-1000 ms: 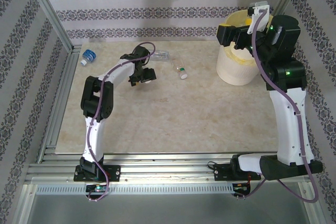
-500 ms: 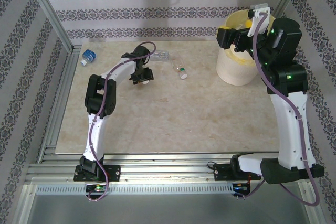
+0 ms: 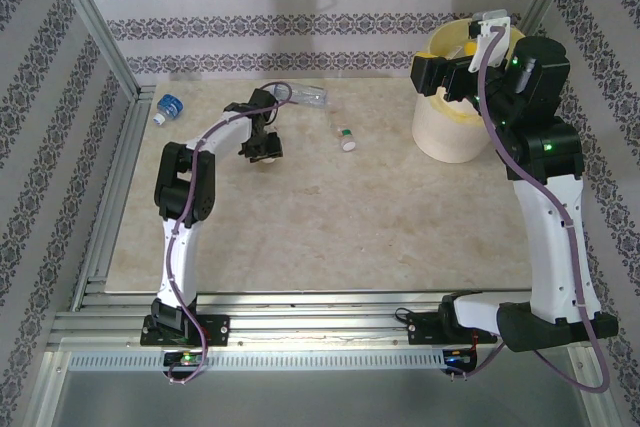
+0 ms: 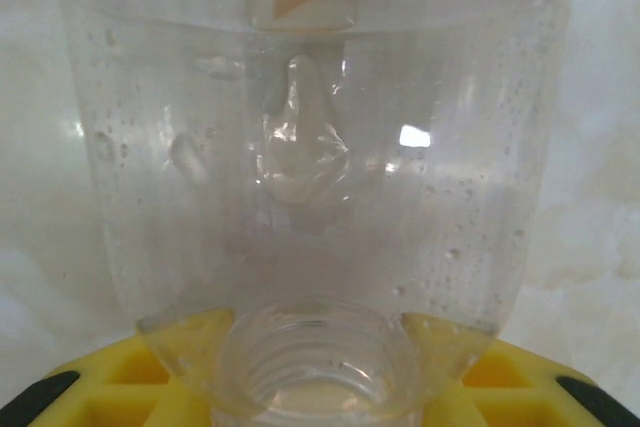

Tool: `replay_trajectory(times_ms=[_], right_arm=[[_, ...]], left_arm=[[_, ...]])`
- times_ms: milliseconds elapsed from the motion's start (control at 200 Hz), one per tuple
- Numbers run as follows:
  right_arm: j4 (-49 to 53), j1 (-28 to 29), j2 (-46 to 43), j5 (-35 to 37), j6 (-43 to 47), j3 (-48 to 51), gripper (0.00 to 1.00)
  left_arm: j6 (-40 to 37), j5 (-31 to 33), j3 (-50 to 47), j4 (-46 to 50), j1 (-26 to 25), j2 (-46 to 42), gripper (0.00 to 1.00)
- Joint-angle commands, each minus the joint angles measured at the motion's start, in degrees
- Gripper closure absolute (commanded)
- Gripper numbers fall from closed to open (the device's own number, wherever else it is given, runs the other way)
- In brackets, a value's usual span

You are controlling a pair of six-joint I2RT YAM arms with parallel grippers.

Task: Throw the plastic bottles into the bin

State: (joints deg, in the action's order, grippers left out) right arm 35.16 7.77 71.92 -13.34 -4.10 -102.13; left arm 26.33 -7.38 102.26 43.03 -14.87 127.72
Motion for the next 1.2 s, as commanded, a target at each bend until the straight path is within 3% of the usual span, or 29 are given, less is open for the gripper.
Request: replay_trajectory(times_ms=[0, 654, 1194], right_arm=[[-1.05, 0.58, -0.29, 0.54, 1.10, 0.16, 0.02], [-0.87, 1.37, 0.98, -0.77, -3.56, 0.53, 0.02], [-0.09, 3.06, 4.41, -10.59, -12.75, 1.14, 0.02]], left_arm=[[-2.57, -1.22, -4.50, -1.62, 0.74, -4.89, 0.69], [-11.57, -10.29, -26.28, -19.30, -1.84, -29.13, 0.71], [-19.77, -23.37, -29.55, -27.68, -9.08, -39.78, 0.71]])
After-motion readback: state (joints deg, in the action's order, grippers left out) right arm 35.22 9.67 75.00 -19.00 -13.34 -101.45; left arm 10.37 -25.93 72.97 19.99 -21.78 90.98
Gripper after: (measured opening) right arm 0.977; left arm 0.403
